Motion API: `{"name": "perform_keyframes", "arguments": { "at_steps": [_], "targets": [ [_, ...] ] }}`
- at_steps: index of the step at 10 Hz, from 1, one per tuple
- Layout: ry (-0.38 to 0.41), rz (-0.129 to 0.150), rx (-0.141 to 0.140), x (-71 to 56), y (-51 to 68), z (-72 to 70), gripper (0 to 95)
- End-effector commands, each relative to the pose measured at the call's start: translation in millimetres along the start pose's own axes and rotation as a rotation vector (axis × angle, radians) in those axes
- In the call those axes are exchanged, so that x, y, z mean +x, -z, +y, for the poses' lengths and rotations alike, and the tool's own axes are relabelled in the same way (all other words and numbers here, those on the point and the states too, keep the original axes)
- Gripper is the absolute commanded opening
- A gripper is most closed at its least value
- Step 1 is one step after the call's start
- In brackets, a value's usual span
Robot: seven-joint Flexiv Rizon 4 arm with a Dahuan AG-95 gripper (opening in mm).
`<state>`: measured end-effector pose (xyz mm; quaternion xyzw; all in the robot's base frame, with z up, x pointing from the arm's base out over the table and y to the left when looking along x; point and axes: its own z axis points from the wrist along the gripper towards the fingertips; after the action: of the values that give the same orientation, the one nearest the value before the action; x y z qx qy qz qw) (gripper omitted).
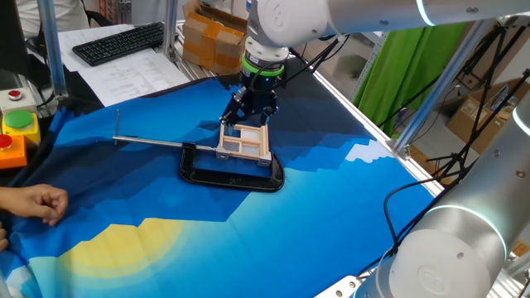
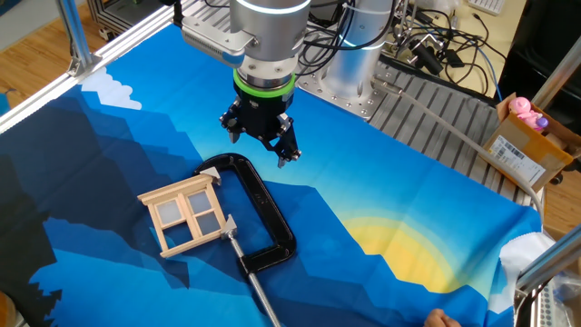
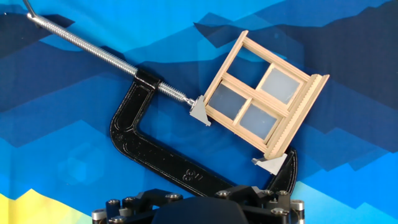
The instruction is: Close a sliding window
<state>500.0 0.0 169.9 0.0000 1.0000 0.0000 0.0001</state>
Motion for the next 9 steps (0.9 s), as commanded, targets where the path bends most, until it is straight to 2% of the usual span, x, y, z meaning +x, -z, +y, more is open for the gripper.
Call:
{"name": "perform_keyframes", "arguments": {
  "at_steps": [1,2,5,8,9],
  "targets": [
    [0.000,0.000,0.000,0.0,0.1,0.0,95.0],
    [-0.159,0.003,-0.046,1.7,-1.1,0.5,0.0],
    [-0.150,0.000,-0.048,18.6,-10.7,3.6,0.0],
    [-0.154,0.001,-0.048,20.2,-13.0,4.3,0.0],
    [-0.178,0.007,-0.047,20.2,-13.0,4.3,0.0]
  ]
}}
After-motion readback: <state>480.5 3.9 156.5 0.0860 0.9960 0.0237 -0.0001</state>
